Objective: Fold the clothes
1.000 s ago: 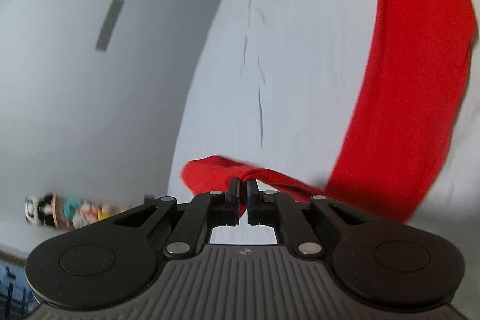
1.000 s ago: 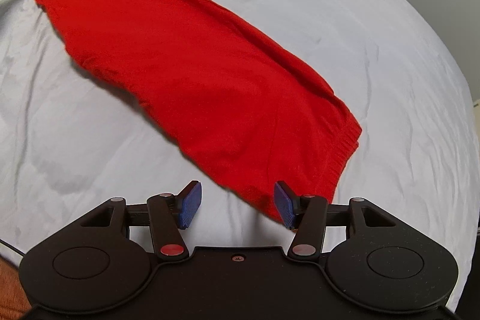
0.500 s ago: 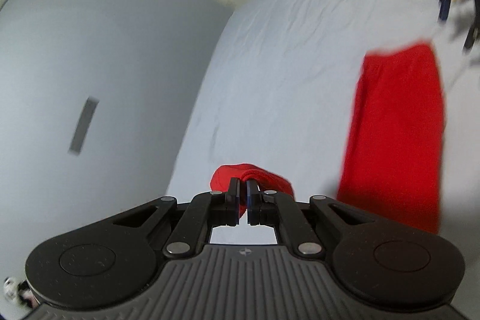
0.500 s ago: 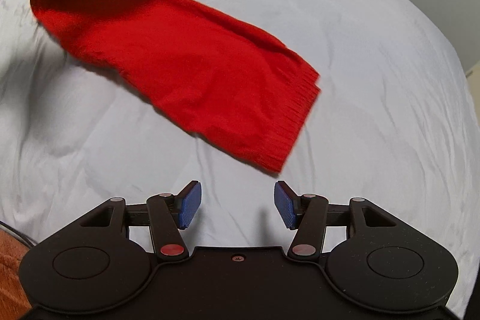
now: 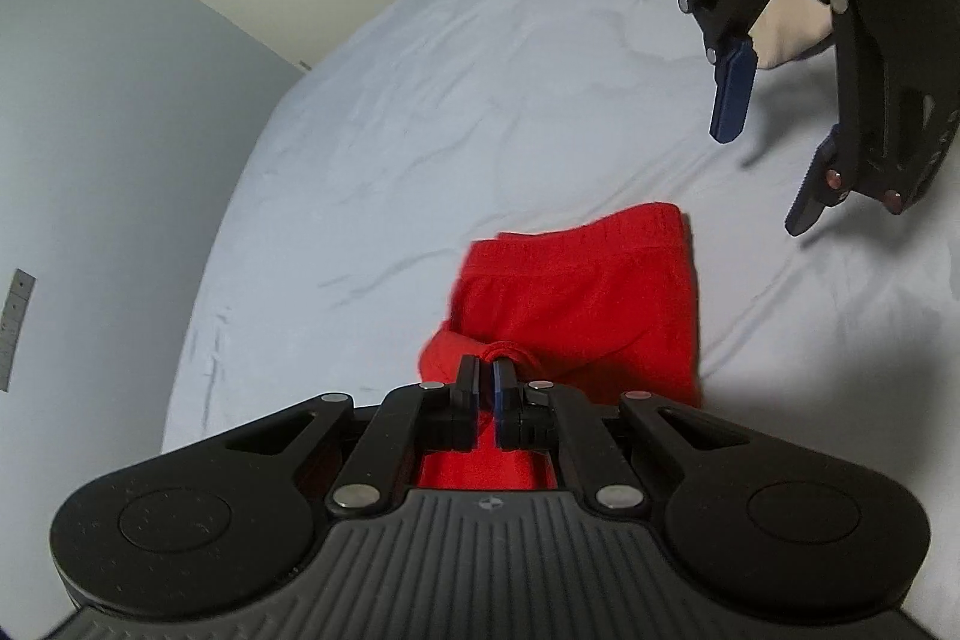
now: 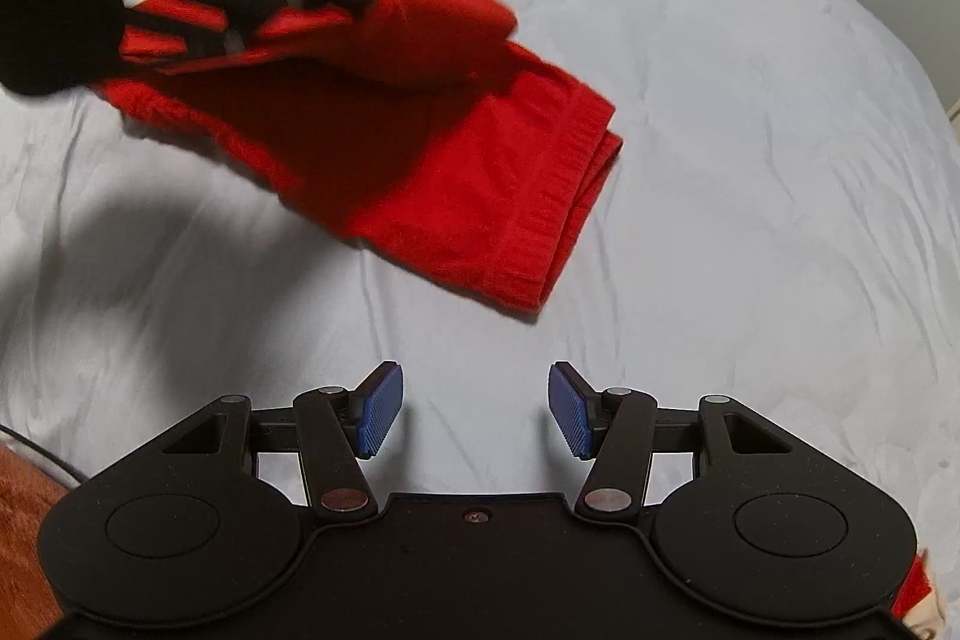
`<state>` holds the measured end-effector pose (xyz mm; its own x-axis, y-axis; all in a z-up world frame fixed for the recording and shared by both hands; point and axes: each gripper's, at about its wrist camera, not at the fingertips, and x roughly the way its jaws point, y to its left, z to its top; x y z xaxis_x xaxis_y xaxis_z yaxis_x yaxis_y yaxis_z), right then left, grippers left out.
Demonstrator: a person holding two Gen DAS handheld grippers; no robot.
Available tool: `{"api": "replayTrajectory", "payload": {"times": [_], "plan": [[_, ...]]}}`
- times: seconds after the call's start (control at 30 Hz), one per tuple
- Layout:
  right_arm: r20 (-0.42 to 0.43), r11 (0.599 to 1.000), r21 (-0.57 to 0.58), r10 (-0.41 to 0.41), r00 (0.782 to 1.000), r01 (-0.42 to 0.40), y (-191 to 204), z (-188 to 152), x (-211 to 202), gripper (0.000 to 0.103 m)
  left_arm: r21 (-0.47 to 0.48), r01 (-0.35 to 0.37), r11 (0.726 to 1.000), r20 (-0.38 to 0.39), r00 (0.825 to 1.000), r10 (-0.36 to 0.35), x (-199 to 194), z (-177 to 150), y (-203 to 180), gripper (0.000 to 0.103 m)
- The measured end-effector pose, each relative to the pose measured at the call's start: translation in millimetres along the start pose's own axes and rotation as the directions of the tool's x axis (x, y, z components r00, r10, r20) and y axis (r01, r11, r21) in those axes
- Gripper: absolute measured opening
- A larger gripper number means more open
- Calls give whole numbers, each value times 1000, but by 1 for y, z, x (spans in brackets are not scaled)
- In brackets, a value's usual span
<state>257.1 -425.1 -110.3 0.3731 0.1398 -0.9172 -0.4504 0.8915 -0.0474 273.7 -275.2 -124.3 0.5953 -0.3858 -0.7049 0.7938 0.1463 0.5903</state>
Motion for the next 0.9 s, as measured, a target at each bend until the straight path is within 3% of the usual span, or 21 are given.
{"api": "replayTrajectory", "payload": {"times": [0.13, 0.27, 0.5, 0.67, 0.7, 0.73, 0.9], "plan": [[-8, 1000, 12, 11, 1000, -11, -5, -4, 7, 52, -99, 51, 994, 18, 999, -50, 2, -6, 10, 8], [-7, 1000, 17, 9, 1000, -9, -6, -3, 8, 52, -115, 88, 989, 51, 995, -83, -9, -16, 19, 11], [-25, 1000, -12, -3, 1000, 3, 1, 0, 0, 53, -103, 36, 994, 98, 995, -26, -12, -6, 10, 13], [-39, 1000, -28, -12, 999, 11, 3, -2, -5, 53, -147, 101, 984, 164, 983, -77, -20, -12, 13, 27], [-41, 1000, -26, -13, 999, 12, 3, -2, -5, 53, -151, 112, 982, 182, 980, -84, -22, -13, 13, 41], [-43, 1000, -24, -13, 999, 12, 3, -2, -5, 53, -156, 113, 981, 194, 978, -82, -23, -12, 12, 45], [-52, 1000, -24, -21, 998, 20, 3, 0, -4, 53, -166, 93, 982, 183, 981, -62, -23, -10, 10, 45]]}}
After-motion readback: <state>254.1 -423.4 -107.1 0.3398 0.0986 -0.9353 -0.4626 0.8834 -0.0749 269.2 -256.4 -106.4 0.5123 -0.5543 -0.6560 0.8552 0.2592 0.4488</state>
